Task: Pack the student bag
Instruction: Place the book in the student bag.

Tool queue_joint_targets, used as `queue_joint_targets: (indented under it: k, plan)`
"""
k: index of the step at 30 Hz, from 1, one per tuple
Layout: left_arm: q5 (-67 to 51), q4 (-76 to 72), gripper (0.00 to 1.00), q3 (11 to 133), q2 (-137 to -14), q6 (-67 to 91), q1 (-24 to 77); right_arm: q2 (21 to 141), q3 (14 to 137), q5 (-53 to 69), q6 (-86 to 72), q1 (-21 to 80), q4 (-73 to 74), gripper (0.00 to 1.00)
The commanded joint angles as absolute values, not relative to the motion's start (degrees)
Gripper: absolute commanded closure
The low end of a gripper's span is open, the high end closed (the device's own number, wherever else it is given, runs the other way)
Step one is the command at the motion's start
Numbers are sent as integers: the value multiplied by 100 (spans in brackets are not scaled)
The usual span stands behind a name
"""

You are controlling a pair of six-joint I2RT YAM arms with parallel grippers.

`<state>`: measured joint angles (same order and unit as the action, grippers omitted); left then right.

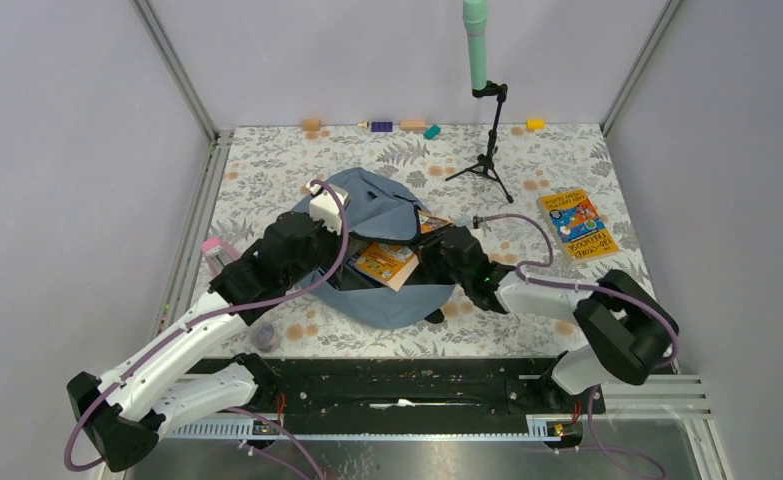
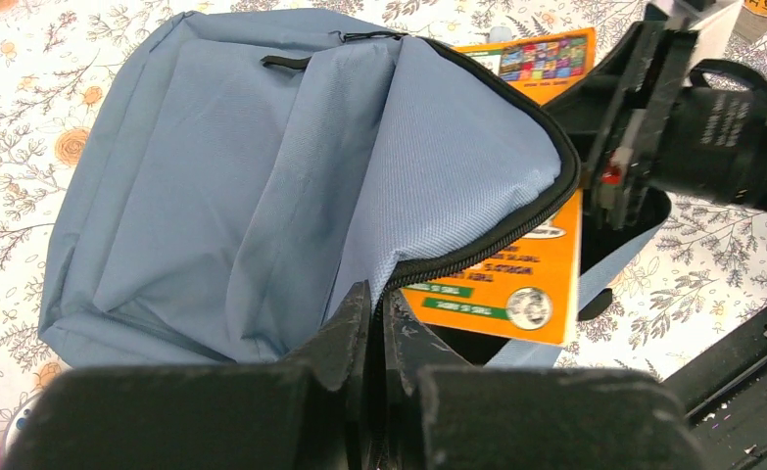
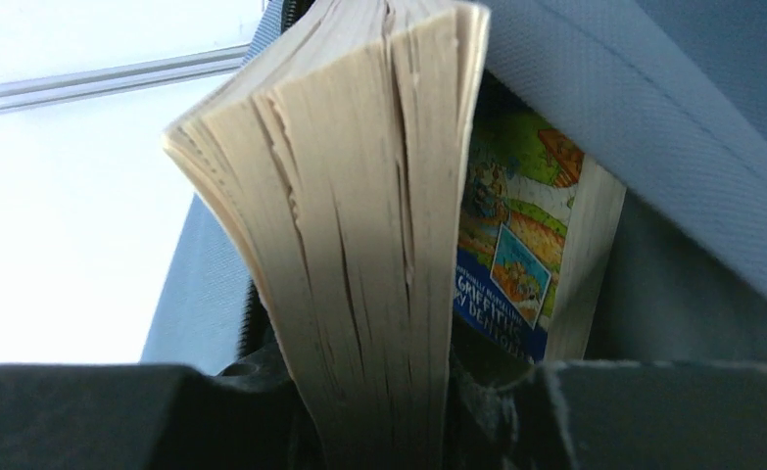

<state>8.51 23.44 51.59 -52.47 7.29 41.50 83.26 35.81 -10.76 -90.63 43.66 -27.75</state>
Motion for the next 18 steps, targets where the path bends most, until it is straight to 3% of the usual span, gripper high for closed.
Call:
queue_joint_targets:
  k: [1, 5, 8, 10, 13, 18]
  plan:
    - [714, 1931, 100, 5186, -5062, 642, 4110, 8698, 4191, -2219, -8548, 4653, -3473, 100]
    - [697, 1933, 100, 5177, -5075, 642, 4107, 8940, 4466, -2500, -7912, 4728, -3197, 79]
    - [686, 1934, 100, 5177, -5097, 633, 4104, 8961, 4516, -2452, -7556, 4751, -3113, 45]
    - [688, 1941, 100, 5184, -5114, 626, 4104, 8921, 4393, -2468, -7290, 4767, -3360, 31]
    - [689, 1945, 100, 5186, -5144, 624, 4111, 8785, 4174, -2555, -6966, 4781, -3622, 22]
    - [693, 1951, 100, 5186, -5167, 607, 4106, 8435, 4020, -2733, -6474, 4832, -3350, 21]
